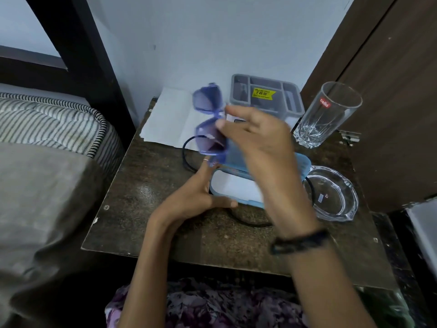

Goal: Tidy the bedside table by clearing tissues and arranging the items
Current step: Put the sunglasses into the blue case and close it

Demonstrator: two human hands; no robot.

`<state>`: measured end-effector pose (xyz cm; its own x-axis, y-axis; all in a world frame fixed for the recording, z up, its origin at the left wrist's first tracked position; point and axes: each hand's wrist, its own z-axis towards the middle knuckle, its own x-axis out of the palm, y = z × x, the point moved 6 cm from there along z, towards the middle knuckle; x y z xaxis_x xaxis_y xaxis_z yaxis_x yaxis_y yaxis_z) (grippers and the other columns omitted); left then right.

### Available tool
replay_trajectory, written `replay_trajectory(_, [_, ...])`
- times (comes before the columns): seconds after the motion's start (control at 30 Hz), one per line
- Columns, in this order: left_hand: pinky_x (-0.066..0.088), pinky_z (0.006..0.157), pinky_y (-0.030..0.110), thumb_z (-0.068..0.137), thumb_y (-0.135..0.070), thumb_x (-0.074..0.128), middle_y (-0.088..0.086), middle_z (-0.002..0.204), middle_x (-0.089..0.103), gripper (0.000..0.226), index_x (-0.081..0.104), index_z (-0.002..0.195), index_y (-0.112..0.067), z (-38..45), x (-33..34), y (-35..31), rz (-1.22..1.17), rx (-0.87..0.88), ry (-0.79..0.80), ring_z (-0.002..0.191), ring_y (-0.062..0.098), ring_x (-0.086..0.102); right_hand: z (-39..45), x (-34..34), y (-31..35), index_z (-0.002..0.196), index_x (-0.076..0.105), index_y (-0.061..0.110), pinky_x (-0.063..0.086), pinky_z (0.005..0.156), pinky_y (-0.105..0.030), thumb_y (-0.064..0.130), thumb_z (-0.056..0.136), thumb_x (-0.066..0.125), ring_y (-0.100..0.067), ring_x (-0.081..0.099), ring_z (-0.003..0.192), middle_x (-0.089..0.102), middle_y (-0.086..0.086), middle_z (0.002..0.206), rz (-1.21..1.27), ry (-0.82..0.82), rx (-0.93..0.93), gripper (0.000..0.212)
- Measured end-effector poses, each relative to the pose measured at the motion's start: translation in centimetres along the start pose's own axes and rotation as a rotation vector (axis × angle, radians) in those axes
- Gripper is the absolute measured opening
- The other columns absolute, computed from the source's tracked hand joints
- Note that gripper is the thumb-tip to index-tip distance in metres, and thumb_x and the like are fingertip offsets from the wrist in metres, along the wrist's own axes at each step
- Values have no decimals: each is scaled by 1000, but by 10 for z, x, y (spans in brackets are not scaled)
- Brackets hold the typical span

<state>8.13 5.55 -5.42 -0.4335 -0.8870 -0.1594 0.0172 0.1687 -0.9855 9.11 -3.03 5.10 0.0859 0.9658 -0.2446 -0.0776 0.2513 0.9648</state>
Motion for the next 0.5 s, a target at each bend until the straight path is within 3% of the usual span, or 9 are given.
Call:
replay_trajectory(0.07, [35,93,4,69,5,75,-8,141,38,101,13,141,-29,-1,0,0,-8,16,36,121,-6,43,-11,-34,-5,102,69,16,49,69,-13,10,84,65,-5,66,77,72,3,83,96,31,-27,19])
replay_trajectory(0.13, [34,98,6,70,5,74,2,147,33,107,5,137,-43,3,1,-3,-52,64,38,126,-6,39,-18,-63,-16,93,71,22,45,72,-10,8,85,61,2,64,79,73,12,82,60,23,-49,19])
replay_trajectory(0.23, [35,105,14,69,1,76,0,149,33,109,4,132,-53,5,1,-1,-62,65,41,129,-3,38,-19,-91,-42,85,71,36,45,80,-20,14,86,63,-1,61,88,72,15,86,-194,-8,-73,24])
replay_trajectory(0.3, [38,101,13,69,0,76,-5,146,35,111,1,129,-56,7,0,1,-44,38,25,126,-7,41,-19,-98,-56,83,68,43,40,79,-22,18,86,63,-5,53,89,67,18,82,-330,11,-60,25])
replay_trajectory(0.4, [39,88,3,71,4,73,-14,133,43,112,-4,134,-47,8,-1,4,-8,12,16,110,-18,47,-18,-98,-68,81,66,45,34,79,-11,20,86,63,2,45,92,62,31,75,-355,43,-16,26])
replay_trajectory(0.5, [40,83,2,70,7,71,-23,125,43,111,-3,143,-32,7,-1,4,1,1,21,106,-21,49,-17,-86,-71,84,65,43,31,77,-4,20,85,64,-4,43,89,63,27,82,-390,89,-55,23])
